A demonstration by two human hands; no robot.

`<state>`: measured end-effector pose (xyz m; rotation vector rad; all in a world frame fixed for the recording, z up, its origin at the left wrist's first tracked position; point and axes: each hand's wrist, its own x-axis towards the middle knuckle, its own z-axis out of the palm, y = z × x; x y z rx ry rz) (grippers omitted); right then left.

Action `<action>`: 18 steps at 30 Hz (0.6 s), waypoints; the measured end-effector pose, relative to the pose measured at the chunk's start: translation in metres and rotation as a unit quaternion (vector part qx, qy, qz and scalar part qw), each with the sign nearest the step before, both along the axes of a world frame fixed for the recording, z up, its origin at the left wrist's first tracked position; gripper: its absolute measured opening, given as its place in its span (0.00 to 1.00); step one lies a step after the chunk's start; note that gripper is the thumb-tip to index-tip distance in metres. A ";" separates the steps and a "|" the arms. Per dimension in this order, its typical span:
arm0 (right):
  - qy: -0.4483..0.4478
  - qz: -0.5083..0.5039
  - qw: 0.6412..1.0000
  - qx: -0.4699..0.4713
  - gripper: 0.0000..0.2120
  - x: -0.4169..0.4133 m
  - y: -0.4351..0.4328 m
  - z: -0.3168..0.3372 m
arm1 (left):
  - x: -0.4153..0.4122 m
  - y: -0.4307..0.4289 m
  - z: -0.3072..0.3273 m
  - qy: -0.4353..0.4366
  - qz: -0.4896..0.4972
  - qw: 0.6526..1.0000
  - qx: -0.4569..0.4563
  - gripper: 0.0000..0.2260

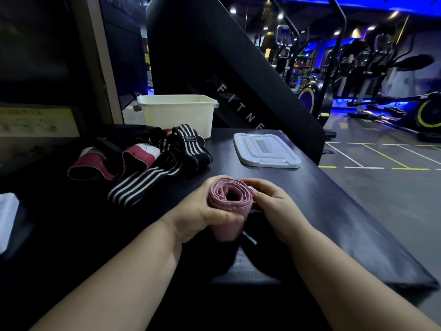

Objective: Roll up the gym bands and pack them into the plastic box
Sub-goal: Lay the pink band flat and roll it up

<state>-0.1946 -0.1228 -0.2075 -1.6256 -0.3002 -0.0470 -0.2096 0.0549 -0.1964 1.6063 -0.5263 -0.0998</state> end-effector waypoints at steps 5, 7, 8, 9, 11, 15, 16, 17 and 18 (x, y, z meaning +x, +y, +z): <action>-0.033 -0.038 0.999 -0.022 0.08 -0.001 0.003 0.002 | 0.000 -0.001 -0.001 -0.001 0.001 1.000 0.001 0.29; -0.044 -0.056 0.997 -0.018 0.08 0.000 0.002 0.002 | 0.000 -0.002 -0.001 -0.004 0.001 1.000 -0.001 0.26; -0.045 -0.063 0.997 -0.014 0.07 0.000 0.002 0.001 | -0.001 -0.002 -0.001 -0.003 0.001 1.000 -0.003 0.26; -0.044 -0.070 0.997 -0.008 0.07 0.001 0.001 0.001 | -0.001 -0.002 -0.001 -0.003 0.002 1.000 -0.005 0.25; -0.041 -0.070 0.996 0.024 0.08 0.001 0.000 0.001 | -0.002 -0.002 -0.002 0.001 0.002 1.000 -0.009 0.26; -0.015 -0.033 0.992 0.124 0.10 0.001 -0.001 0.004 | -0.002 -0.003 -0.004 0.013 0.008 1.000 -0.017 0.31; -0.011 -0.025 0.990 0.137 0.09 0.000 -0.001 0.005 | -0.002 -0.002 -0.005 0.018 0.012 1.000 -0.017 0.35; -0.008 -0.019 0.989 0.144 0.08 0.000 -0.001 0.005 | -0.001 -0.002 -0.006 0.022 0.016 0.999 -0.017 0.38; -0.004 -0.016 0.989 0.148 0.09 0.000 -0.001 0.006 | -0.001 -0.002 -0.007 0.025 0.018 0.999 -0.017 0.41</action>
